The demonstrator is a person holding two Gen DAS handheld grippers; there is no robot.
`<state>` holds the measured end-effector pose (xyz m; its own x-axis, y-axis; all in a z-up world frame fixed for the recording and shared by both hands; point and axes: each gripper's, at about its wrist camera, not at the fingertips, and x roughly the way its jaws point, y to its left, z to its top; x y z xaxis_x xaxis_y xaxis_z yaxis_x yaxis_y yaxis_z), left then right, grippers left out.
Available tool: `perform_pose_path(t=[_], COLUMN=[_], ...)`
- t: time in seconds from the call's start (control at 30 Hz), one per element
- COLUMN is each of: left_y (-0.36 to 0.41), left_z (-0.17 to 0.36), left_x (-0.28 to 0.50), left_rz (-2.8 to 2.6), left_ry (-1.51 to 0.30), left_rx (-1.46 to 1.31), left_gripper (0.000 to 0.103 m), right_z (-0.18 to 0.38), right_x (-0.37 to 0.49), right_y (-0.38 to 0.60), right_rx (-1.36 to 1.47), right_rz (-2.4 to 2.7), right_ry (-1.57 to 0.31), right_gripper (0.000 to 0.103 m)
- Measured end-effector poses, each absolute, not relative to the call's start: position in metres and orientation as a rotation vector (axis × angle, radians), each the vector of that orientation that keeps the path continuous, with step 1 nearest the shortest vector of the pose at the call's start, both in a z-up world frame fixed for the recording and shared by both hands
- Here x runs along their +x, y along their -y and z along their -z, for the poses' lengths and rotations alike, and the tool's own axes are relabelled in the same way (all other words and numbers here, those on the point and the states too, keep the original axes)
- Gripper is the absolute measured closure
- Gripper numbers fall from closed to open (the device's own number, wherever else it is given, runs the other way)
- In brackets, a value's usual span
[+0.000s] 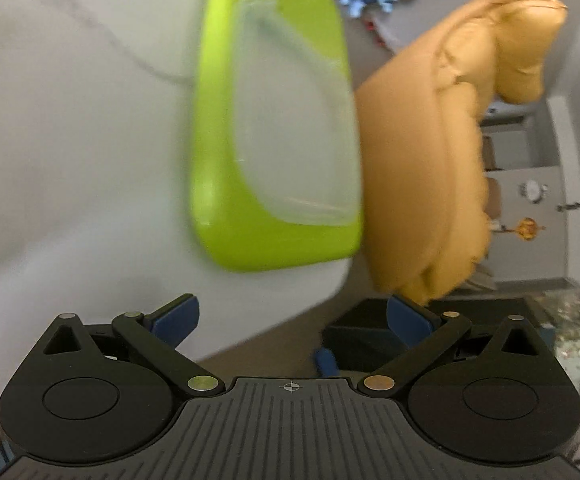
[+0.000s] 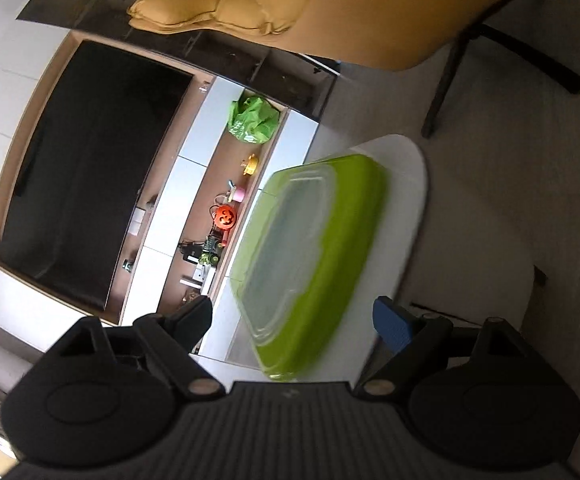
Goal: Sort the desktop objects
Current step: 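Move both tools to the lime-green-rimmed lid and grip its edge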
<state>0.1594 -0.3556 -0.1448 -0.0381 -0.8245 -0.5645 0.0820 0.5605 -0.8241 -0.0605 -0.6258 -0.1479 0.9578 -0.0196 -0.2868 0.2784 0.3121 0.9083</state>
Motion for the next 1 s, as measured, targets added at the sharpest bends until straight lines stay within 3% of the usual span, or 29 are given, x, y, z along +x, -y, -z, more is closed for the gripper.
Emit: perform_pose_path(t=[0.4, 0.47, 0.5, 0.53, 0.77, 0.87, 0.93, 1.0], left_y=[0.388, 0.389, 0.391, 0.392, 0.397, 0.399, 0.398, 0.398], left_z=[0.159, 0.155, 0.154, 0.157, 0.16, 0.156, 0.144, 0.133], left_x=[0.191, 0.186, 0.184, 0.182, 0.164, 0.145, 0.13, 0.121], left_rz=[0.789, 0.751, 0.735, 0.743, 0.742, 0.762, 0.8, 0.835], left_ry=[-1.34, -1.338, -1.35, -1.376, -1.467, -1.531, -1.481, -1.439], left_rx=[-0.739, -0.687, -0.646, -0.642, -0.682, -0.635, -0.533, -0.482], left_gripper=[0.002, 0.028, 0.058, 0.062, 0.065, 0.072, 0.079, 0.078], right_z=[0.191, 0.189, 0.191, 0.193, 0.221, 0.234, 0.243, 0.249], right_x=[-0.061, -0.07, -0.073, -0.075, -0.082, -0.086, -0.089, -0.089], right_y=[0.629, 0.624, 0.623, 0.624, 0.626, 0.624, 0.62, 0.617], right_rx=[1.312, 1.305, 1.301, 1.298, 1.323, 1.359, 1.383, 1.413], right_rz=[0.186, 0.208, 0.223, 0.241, 0.332, 0.329, 0.324, 0.309], right_ry=[-0.224, -0.217, -0.213, -0.209, -0.198, -0.157, -0.124, -0.091], right_gripper=[0.014, 0.014, 0.014, 0.014, 0.014, 0.014, 0.014, 0.014])
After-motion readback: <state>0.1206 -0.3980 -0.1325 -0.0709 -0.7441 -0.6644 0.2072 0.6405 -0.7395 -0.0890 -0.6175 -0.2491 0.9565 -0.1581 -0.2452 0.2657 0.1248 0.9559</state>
